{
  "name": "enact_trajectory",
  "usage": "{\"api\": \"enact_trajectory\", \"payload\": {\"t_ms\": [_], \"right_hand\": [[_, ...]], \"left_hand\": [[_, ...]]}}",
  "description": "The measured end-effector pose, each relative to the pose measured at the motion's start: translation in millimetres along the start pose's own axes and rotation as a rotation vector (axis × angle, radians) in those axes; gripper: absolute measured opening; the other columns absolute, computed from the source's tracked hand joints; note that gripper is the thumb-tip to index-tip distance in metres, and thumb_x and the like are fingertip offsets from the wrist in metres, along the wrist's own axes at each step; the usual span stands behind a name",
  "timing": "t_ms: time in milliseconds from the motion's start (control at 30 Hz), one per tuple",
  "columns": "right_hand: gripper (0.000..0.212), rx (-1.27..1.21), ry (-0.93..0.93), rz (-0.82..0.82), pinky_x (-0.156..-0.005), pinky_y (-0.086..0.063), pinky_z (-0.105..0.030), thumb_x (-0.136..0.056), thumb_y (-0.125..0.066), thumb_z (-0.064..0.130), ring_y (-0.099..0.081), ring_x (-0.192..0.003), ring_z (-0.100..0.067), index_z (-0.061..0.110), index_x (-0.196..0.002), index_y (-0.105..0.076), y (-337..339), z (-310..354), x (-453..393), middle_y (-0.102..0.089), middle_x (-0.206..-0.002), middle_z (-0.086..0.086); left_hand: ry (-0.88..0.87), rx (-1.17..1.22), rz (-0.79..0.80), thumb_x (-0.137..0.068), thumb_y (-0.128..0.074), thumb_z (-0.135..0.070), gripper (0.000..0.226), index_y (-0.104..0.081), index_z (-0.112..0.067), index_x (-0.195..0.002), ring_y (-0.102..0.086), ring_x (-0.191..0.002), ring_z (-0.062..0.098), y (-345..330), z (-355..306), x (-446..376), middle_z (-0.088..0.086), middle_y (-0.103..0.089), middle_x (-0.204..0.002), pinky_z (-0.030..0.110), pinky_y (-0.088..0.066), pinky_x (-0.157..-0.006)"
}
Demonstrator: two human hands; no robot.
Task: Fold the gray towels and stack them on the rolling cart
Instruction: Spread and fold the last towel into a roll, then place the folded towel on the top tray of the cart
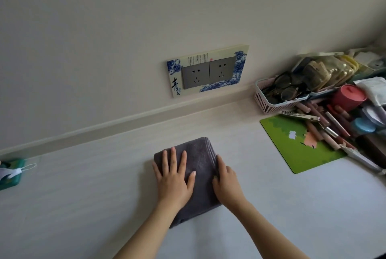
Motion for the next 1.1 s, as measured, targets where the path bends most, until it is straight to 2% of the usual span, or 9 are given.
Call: {"api": "enact_trajectory", "payload": {"t_ms": [100, 233, 367, 467, 567, 667, 833, 967, 1100], "right_hand": [[0.064, 0.278, 0.073, -0.116, -0.093, -0.041, -0.037, -0.086, -0.018, 0.037, -0.048, -0.112, -0.029, 0.028, -0.149, -0.018, -8.5, 2.4, -0.4, -0.047, -0.131, -0.007], [0.052, 0.374, 0.087, -0.176, -0.096, -0.04, -0.041, -0.092, -0.027, 0.045, -0.062, -0.106, -0.025, 0.031, -0.142, -0.03, -19.9, -9.4, -4.4, -0.061, -0.126, -0.002], [0.066, 0.355, 0.025, -0.044, -0.11, -0.01, -0.036, -0.086, 0.0, 0.054, -0.032, -0.137, -0.023, 0.036, -0.148, -0.009, -25.8, -13.0, -7.7, -0.036, -0.15, 0.004], [0.074, 0.337, 0.047, -0.033, -0.111, -0.015, -0.035, -0.078, 0.008, 0.058, -0.024, -0.138, -0.019, 0.038, -0.148, -0.002, -24.0, -13.0, -9.5, -0.028, -0.152, 0.007], [0.08, 0.198, 0.053, -0.019, -0.104, -0.026, -0.035, -0.08, -0.007, 0.062, -0.036, -0.126, -0.027, 0.025, -0.15, -0.009, -17.9, -8.6, -8.6, -0.039, -0.145, -0.001], [0.067, 0.01, -0.046, 0.022, -0.098, -0.037, -0.039, -0.092, -0.046, 0.047, -0.045, -0.12, -0.036, 0.006, -0.142, -0.029, -14.6, -6.8, -12.5, -0.048, -0.13, -0.016], [0.052, -0.23, -0.22, 0.273, -0.077, -0.047, -0.032, -0.084, -0.063, 0.046, -0.06, -0.097, -0.024, 0.004, -0.112, -0.052, -13.8, 14.8, -10.2, -0.063, -0.106, -0.007], [0.054, -0.478, -0.265, 0.494, -0.086, -0.055, -0.038, -0.077, -0.071, 0.046, -0.068, -0.091, -0.024, 0.001, -0.107, -0.063, -28.2, 50.3, 5.4, -0.07, -0.101, -0.009], [0.053, -0.657, -0.181, 0.636, -0.089, -0.054, -0.041, -0.078, -0.072, 0.04, -0.068, -0.096, -0.025, 0.002, -0.114, -0.059, -47.8, 107.7, 23.1, -0.07, -0.107, -0.011]], "left_hand": [[0.009, -0.04, 0.033, -0.086, -0.03, -0.054, 0.065, -0.043, -0.018, -0.139, -0.029, -0.136, 0.035, -7.1, -1.0, -1.1, 0.014, -0.039, -0.147, 0.063, -0.017, -0.105], [0.007, -0.024, -0.017, -0.088, -0.032, -0.051, 0.063, -0.037, -0.021, -0.143, -0.025, -0.14, 0.032, -12.9, 1.7, 1.1, 0.011, -0.032, -0.151, 0.061, -0.016, -0.109], [-0.005, 0.022, -0.065, -0.089, -0.033, -0.046, 0.059, -0.036, -0.024, -0.143, -0.023, -0.141, 0.029, -15.0, 6.1, 0.7, 0.008, -0.031, -0.152, 0.059, -0.019, -0.109], [-0.017, 0.085, -0.101, -0.089, -0.035, -0.045, 0.057, -0.037, -0.023, -0.142, -0.025, -0.14, 0.029, -13.1, 8.3, 2.4, 0.011, -0.033, -0.151, 0.056, -0.022, -0.109], [0.203, 0.343, -0.13, -0.083, -0.044, -0.051, 0.068, -0.037, -0.017, -0.141, -0.034, -0.133, 0.034, -5.7, 11.4, 12.0, 0.019, -0.035, -0.145, 0.048, -0.03, -0.107], [0.532, 0.746, -0.035, -0.079, -0.06, -0.052, 0.083, -0.025, -0.016, -0.146, -0.042, -0.126, 0.029, 4.0, 17.4, 32.4, 0.014, -0.043, -0.138, 0.039, -0.038, -0.104], [0.811, 1.333, 0.181, -0.072, -0.078, -0.036, 0.079, -0.035, -0.017, -0.136, -0.058, -0.107, 0.015, 30.0, 52.2, 53.4, 0.002, -0.056, -0.126, 0.027, -0.047, -0.083], [0.874, 1.447, 0.157, -0.074, -0.077, -0.031, 0.067, -0.043, -0.015, -0.129, -0.062, -0.095, 0.012, 60.9, 87.5, 87.0, -0.001, -0.063, -0.111, 0.023, -0.049, -0.068], [0.875, 1.415, -0.013, -0.058, -0.082, -0.045, 0.085, -0.044, -0.021, -0.131, -0.062, -0.103, 0.014, 105.5, 130.6, 121.6, -0.003, -0.062, -0.117, 0.031, -0.051, -0.085]]}}
Point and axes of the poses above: each hand's wrist, its own x-axis away from the middle knuckle, its own y-axis out of the back of the hand, z = x × y, the point moved 1 cm from there along -x, towards the middle knuckle
